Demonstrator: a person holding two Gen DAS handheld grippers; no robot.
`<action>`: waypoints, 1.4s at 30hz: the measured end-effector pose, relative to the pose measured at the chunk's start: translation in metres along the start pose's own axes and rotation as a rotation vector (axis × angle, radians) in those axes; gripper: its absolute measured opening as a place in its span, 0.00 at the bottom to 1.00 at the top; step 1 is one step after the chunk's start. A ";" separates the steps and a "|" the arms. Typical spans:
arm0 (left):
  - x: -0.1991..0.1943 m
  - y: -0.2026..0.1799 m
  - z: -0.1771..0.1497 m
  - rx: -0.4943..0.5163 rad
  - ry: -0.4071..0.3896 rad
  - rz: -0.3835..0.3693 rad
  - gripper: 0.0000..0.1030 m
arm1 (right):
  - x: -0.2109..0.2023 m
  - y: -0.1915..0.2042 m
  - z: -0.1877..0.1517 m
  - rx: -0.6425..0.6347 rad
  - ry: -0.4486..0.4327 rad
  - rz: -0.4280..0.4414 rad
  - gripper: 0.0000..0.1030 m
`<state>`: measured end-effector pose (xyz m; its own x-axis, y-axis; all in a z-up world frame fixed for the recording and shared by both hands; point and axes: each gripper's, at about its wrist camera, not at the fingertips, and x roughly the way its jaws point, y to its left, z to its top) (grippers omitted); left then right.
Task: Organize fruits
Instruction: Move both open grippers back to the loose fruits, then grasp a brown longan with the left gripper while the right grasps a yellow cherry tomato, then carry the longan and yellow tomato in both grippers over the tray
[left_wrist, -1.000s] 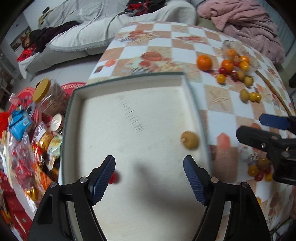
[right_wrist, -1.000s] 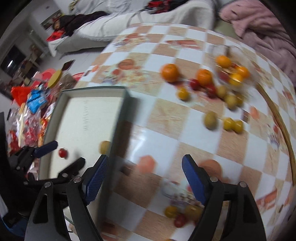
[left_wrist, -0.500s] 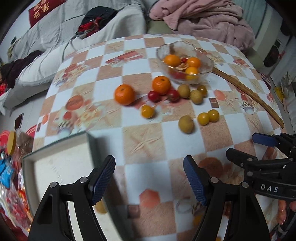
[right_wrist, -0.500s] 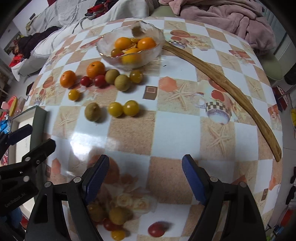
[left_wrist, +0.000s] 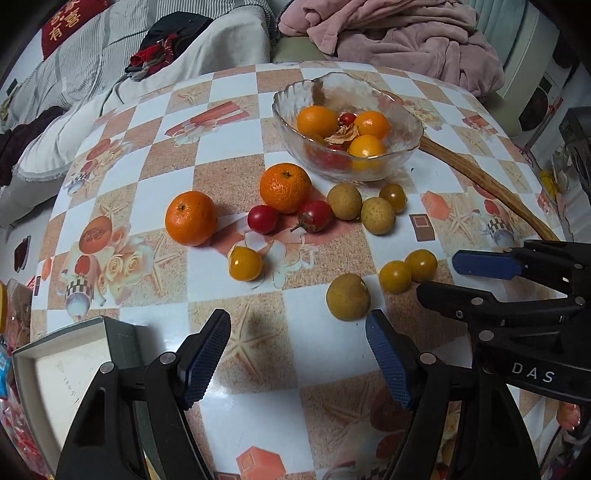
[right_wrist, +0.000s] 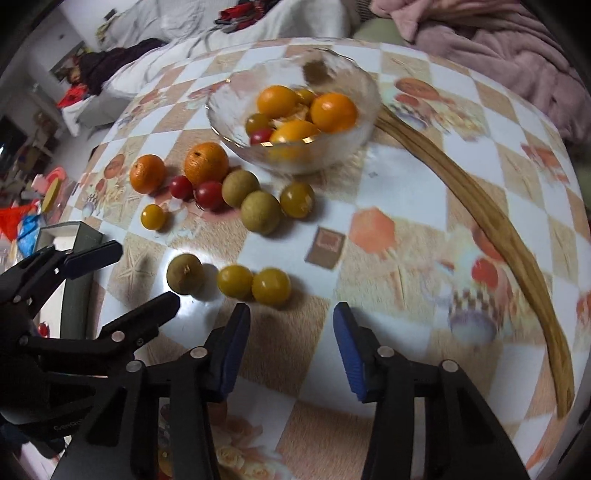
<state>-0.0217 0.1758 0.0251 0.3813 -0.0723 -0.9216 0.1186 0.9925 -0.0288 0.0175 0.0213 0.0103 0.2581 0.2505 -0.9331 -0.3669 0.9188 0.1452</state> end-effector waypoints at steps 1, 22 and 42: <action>0.001 0.000 0.002 -0.002 0.002 0.000 0.75 | 0.001 0.000 0.002 -0.012 -0.002 0.006 0.46; 0.001 -0.032 0.009 -0.045 0.032 -0.041 0.28 | -0.059 -0.042 -0.047 0.124 0.032 0.121 0.21; -0.166 0.085 -0.129 -0.069 0.092 -0.035 0.28 | -0.129 0.102 -0.092 0.095 0.047 0.100 0.21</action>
<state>-0.1934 0.2850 0.1259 0.2919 -0.1011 -0.9511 0.0656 0.9942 -0.0855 -0.1354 0.0542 0.1149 0.1809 0.3301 -0.9265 -0.3022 0.9151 0.2670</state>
